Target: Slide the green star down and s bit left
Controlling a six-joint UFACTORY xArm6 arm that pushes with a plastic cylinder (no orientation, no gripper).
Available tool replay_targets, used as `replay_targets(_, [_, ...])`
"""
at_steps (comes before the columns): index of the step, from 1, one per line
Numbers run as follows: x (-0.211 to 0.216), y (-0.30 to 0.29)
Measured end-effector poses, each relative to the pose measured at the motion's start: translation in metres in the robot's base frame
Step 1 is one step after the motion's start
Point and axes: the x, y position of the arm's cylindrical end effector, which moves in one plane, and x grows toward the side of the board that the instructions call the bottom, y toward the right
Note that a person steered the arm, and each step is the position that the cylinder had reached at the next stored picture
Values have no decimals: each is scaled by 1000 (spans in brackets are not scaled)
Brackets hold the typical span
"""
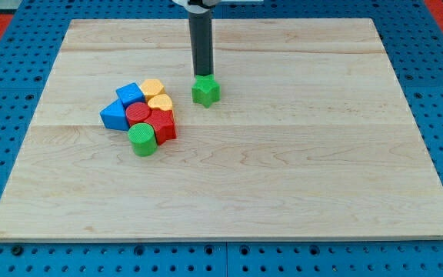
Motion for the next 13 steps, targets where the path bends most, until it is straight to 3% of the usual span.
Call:
replay_targets(4, [40,37])
replay_targets(6, [21,18])
replay_targets(8, [71,15])
replay_targets(13, [130,17])
